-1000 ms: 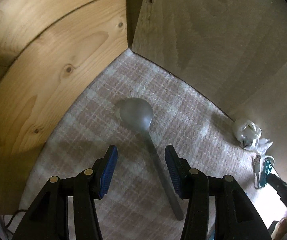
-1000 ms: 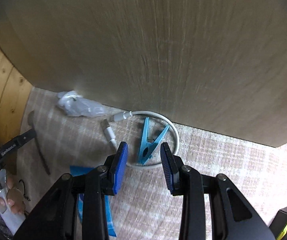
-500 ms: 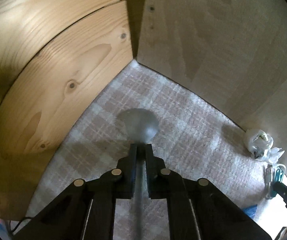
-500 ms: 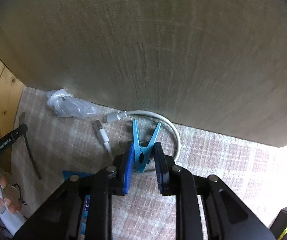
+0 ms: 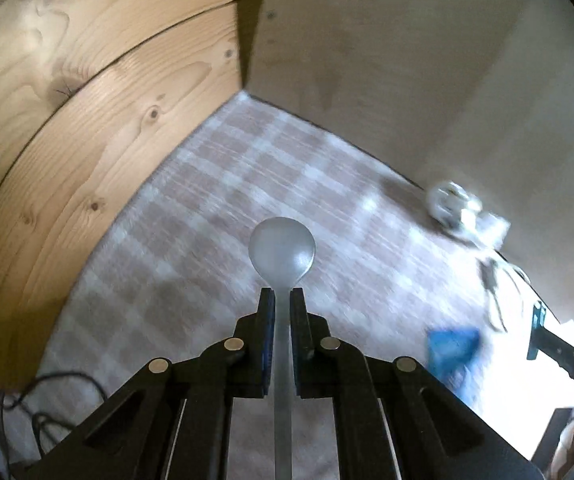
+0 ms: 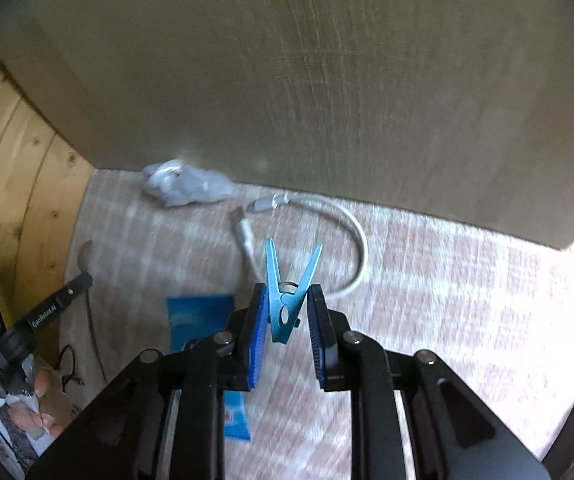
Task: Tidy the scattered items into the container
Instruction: 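Carry the spoon and blue clothespin to the black tray and release both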
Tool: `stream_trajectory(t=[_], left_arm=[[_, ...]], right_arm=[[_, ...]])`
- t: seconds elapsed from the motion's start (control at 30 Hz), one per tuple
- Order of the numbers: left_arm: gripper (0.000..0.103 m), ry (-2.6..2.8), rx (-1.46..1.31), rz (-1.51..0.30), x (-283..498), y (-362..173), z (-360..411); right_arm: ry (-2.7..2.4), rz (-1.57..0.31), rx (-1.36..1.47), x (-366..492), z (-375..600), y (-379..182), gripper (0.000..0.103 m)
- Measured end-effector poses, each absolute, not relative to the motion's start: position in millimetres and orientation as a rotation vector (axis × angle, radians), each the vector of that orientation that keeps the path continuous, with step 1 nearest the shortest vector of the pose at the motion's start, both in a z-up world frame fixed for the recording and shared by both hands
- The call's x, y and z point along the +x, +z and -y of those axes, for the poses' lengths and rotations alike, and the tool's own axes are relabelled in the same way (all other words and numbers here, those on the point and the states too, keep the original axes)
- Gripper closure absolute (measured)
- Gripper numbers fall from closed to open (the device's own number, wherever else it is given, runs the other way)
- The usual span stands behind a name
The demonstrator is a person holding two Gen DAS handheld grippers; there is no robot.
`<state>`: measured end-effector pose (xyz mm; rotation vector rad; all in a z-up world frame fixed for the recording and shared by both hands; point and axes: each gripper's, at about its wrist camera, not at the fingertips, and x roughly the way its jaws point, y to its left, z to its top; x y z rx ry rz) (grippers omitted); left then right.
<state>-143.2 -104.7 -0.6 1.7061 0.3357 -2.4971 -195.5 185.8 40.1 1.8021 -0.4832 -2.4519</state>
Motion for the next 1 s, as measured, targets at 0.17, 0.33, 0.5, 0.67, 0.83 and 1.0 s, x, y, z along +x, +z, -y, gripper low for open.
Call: stream_trajectory(t=[0.17,0.33,0.5,0.67,0.83,1.0], left_arm=[[0.096,-2.600,1.706,-0.320,-121.1,30.1,69.0],[0.096,-2.713,1.737,-0.252,-113.2,73.9,24.8],[0.096,-2.858,1.776,-0.182,-83.4,102.8,-34.6],[0.096,-2.983,1.881,-0.116,-46.5,118.2,-115.1],[0.096,-3.080,2.021,-0.012,-9.6,120.2,-196.1],[0.096,-3.135,2.153,0.078,24.5,124.2,-262.8]], right_arm=[[-2.489,0.471,1.760,-162.0,-193.4,60.2,0.084],[-2.558,0.508,1.702,-126.9,-221.0,90.4,0.084],[-2.671,0.555,1.656,-66.8,-266.3,120.8,0.084],[-2.768,0.648,1.654,-1.7,-322.8,132.7,0.084],[-2.872,0.751,1.680,66.9,-384.8,139.8,0.084],[-2.956,0.874,1.728,128.2,-437.7,136.0,0.084]])
